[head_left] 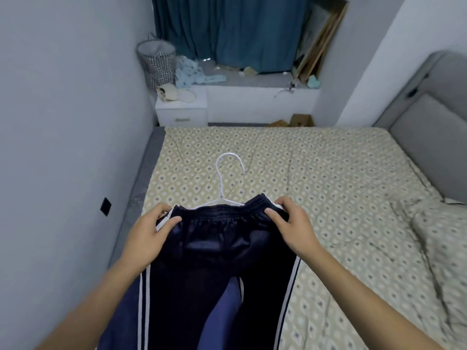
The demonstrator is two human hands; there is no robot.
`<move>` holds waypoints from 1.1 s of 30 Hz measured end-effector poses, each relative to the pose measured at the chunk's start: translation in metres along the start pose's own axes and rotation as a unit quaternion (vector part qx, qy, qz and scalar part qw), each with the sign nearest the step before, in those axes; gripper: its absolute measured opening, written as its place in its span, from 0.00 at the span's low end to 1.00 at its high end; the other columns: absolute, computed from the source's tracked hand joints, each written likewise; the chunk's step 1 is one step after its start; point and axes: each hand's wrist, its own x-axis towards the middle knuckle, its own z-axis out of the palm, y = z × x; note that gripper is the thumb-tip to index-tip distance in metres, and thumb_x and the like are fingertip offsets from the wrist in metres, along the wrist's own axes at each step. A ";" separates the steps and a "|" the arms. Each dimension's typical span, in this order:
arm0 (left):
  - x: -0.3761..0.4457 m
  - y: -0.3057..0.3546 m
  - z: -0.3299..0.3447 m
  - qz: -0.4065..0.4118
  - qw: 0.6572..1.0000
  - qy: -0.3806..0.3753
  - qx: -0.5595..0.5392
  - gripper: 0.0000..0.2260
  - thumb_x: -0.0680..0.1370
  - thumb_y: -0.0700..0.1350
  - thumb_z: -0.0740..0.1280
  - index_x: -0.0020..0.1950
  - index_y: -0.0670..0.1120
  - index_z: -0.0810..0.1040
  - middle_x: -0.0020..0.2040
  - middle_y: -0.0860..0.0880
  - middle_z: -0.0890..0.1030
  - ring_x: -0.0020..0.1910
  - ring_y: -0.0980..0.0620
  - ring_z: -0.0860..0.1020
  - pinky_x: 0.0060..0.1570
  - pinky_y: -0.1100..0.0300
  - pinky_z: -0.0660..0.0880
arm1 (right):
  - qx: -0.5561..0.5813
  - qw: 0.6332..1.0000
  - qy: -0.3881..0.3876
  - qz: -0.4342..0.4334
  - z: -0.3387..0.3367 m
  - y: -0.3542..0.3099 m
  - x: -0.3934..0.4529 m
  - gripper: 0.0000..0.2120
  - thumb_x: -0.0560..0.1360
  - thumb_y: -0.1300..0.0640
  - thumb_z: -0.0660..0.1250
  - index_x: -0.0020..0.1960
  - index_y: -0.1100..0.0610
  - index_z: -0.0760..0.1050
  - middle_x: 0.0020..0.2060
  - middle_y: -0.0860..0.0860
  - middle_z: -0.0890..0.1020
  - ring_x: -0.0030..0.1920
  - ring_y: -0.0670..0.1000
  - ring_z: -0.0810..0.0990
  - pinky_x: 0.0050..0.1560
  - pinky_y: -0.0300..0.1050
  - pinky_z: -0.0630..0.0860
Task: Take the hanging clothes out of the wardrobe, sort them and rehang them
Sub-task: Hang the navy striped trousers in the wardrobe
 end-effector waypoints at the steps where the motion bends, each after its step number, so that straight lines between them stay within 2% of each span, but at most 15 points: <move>1: -0.002 0.023 -0.004 0.013 1.000 0.002 0.002 0.06 0.80 0.54 0.71 0.49 0.56 0.76 0.44 0.58 0.81 0.43 0.55 0.79 0.48 0.46 0.77 | -0.004 1.000 0.014 -0.009 -0.022 -0.006 -0.010 0.09 0.80 0.48 0.71 0.47 0.50 0.73 0.39 0.44 0.82 0.42 0.48 0.81 0.48 0.57 0.77; 4: -0.003 0.090 -0.011 0.052 0.998 -0.002 0.019 0.12 0.78 0.63 0.70 0.51 0.57 0.76 0.45 0.61 0.80 0.45 0.58 0.78 0.48 0.48 0.76 | -0.011 0.998 0.066 -0.020 -0.081 -0.021 -0.040 0.09 0.78 0.45 0.71 0.49 0.47 0.73 0.43 0.43 0.83 0.46 0.47 0.82 0.50 0.54 0.77; 6: -0.002 0.129 -0.007 0.091 0.996 -0.001 0.016 0.19 0.75 0.69 0.66 0.50 0.54 0.76 0.42 0.60 0.79 0.42 0.59 0.77 0.44 0.51 0.74 | -0.022 0.994 0.106 -0.024 -0.112 -0.029 -0.062 0.09 0.78 0.48 0.73 0.49 0.46 0.72 0.43 0.42 0.82 0.46 0.45 0.81 0.49 0.51 0.76; 9: -0.002 0.176 0.005 0.142 0.990 -0.015 -0.005 0.23 0.74 0.71 0.63 0.49 0.52 0.77 0.41 0.57 0.81 0.40 0.57 0.79 0.44 0.48 0.76 | -0.035 0.986 0.163 -0.012 -0.151 -0.040 -0.097 0.11 0.77 0.52 0.75 0.51 0.46 0.73 0.45 0.41 0.82 0.48 0.44 0.81 0.51 0.49 0.76; 12: -0.001 0.216 0.020 0.194 0.978 -0.063 -0.037 0.22 0.74 0.70 0.64 0.52 0.54 0.81 0.44 0.57 0.84 0.44 0.55 0.82 0.50 0.44 0.79 | -0.047 0.975 0.219 0.006 -0.188 -0.049 -0.140 0.12 0.75 0.47 0.75 0.53 0.45 0.74 0.48 0.41 0.82 0.51 0.44 0.81 0.54 0.47 0.76; 15: -0.007 0.257 0.037 0.246 0.962 -0.105 -0.057 0.20 0.73 0.70 0.65 0.52 0.56 0.82 0.44 0.59 0.85 0.45 0.56 0.83 0.50 0.45 0.79 | -0.080 0.957 0.278 0.024 -0.217 -0.059 -0.189 0.12 0.75 0.42 0.72 0.55 0.44 0.77 0.51 0.39 0.82 0.55 0.41 0.79 0.57 0.38 0.73; 18: -0.026 0.302 0.059 0.300 0.940 -0.148 -0.069 0.15 0.75 0.65 0.72 0.50 0.54 0.82 0.45 0.59 0.85 0.45 0.56 0.82 0.50 0.46 0.79 | -0.097 0.929 0.353 0.055 -0.243 -0.065 -0.247 0.16 0.77 0.35 0.63 0.53 0.46 0.79 0.48 0.41 0.81 0.52 0.43 0.79 0.54 0.42 0.72; 21: -0.055 0.349 0.086 0.353 0.912 -0.196 -0.072 0.13 0.76 0.63 0.73 0.49 0.55 0.81 0.43 0.58 0.85 0.43 0.56 0.83 0.47 0.47 0.79 | -0.111 0.892 0.427 0.094 -0.268 -0.068 -0.312 0.16 0.79 0.38 0.63 0.50 0.49 0.80 0.44 0.42 0.79 0.49 0.44 0.78 0.51 0.43 0.71; 24: -0.097 0.396 0.115 0.399 0.881 -0.235 -0.096 0.12 0.76 0.62 0.75 0.48 0.55 0.82 0.42 0.59 0.84 0.41 0.59 0.82 0.45 0.49 0.78 | -0.131 0.857 0.482 0.130 -0.294 -0.073 -0.381 0.04 0.81 0.46 0.69 0.48 0.45 0.78 0.44 0.38 0.78 0.48 0.43 0.77 0.50 0.42 0.70; 27: -0.144 0.439 0.148 0.439 0.845 -0.281 -0.123 0.08 0.77 0.59 0.75 0.47 0.57 0.81 0.42 0.60 0.84 0.41 0.60 0.81 0.42 0.54 0.76 | -0.159 0.817 0.528 0.167 -0.317 -0.075 -0.450 0.07 0.80 0.45 0.70 0.45 0.45 0.76 0.43 0.42 0.78 0.47 0.44 0.78 0.49 0.43 0.71; 31: -0.220 0.494 0.191 0.486 0.790 -0.345 -0.145 0.05 0.77 0.52 0.75 0.46 0.54 0.82 0.41 0.59 0.84 0.40 0.60 0.81 0.40 0.58 0.73 | -0.173 0.764 0.589 0.201 -0.336 -0.072 -0.548 0.11 0.77 0.41 0.68 0.45 0.48 0.76 0.42 0.42 0.76 0.45 0.45 0.77 0.47 0.44 0.71; 33: -0.266 0.521 0.212 0.509 0.756 -0.378 -0.160 0.06 0.77 0.53 0.75 0.45 0.54 0.81 0.39 0.58 0.84 0.39 0.59 0.80 0.39 0.59 0.71 | -0.179 0.736 0.614 0.224 -0.344 -0.070 -0.599 0.13 0.77 0.39 0.67 0.45 0.48 0.75 0.42 0.42 0.76 0.45 0.46 0.77 0.48 0.47 0.73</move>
